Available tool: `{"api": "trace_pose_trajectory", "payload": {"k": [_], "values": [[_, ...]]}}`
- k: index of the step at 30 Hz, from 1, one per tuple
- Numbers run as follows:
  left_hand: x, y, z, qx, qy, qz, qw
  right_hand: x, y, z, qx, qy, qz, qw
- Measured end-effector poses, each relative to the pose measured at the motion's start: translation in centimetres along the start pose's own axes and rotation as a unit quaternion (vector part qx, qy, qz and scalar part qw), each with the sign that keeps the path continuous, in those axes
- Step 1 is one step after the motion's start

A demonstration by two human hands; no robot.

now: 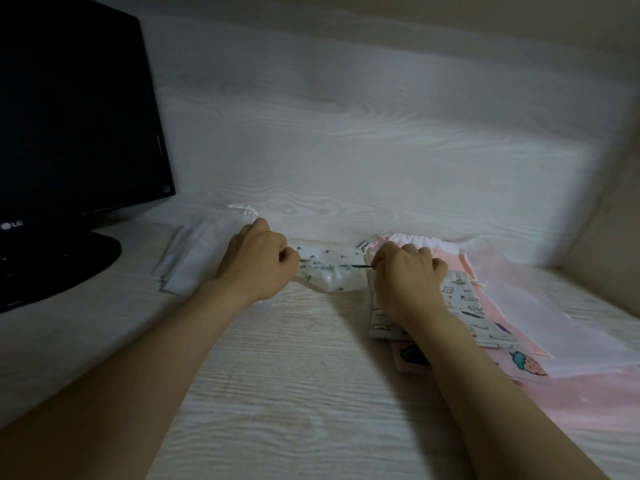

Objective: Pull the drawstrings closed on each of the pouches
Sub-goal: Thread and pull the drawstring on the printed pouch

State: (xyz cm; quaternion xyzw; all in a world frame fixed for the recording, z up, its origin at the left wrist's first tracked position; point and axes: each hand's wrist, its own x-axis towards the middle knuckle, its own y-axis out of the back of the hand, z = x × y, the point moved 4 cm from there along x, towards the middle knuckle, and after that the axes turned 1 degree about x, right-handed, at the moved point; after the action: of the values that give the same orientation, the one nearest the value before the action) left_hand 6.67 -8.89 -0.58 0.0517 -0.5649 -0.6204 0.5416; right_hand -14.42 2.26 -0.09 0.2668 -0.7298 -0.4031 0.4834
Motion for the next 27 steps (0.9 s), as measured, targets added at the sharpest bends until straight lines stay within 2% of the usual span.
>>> {"api": "trace_pose_trajectory", "payload": {"k": [4,8,14,17,20,23,27], "values": [[0.0,-0.5,-0.2,0.011,-0.04,0.003,0.999,-0.2,-0.3,-0.6,0.053,0.003,-0.017,0.998],[0.2,-0.6,-0.2,0.025,-0.022,-0.002,0.999,-0.1,0.1,-0.4,0.111,-0.007,0.033,0.993],[0.7,1.4,-1.0,0.053,0.008,0.051,0.997,0.1,1.3,0.2,0.088,-0.047,0.042,0.994],[0.7,1.4,-0.6,0.055,-0.038,0.074,0.995,0.0,1.4,0.1,0.083,-0.032,0.077,0.993],[0.4,0.7,-0.3,0.08,-0.093,0.038,0.992,0.0,1.4,0.6,0.1,-0.016,0.099,0.99],[0.3,0.0,-0.3,0.092,-0.135,0.013,0.987,0.3,1.1,1.0,0.067,-0.013,0.057,0.996],[0.1,0.2,0.1,0.109,-0.17,0.067,0.977,0.2,0.4,0.4,0.041,0.033,-0.009,0.999]]}}
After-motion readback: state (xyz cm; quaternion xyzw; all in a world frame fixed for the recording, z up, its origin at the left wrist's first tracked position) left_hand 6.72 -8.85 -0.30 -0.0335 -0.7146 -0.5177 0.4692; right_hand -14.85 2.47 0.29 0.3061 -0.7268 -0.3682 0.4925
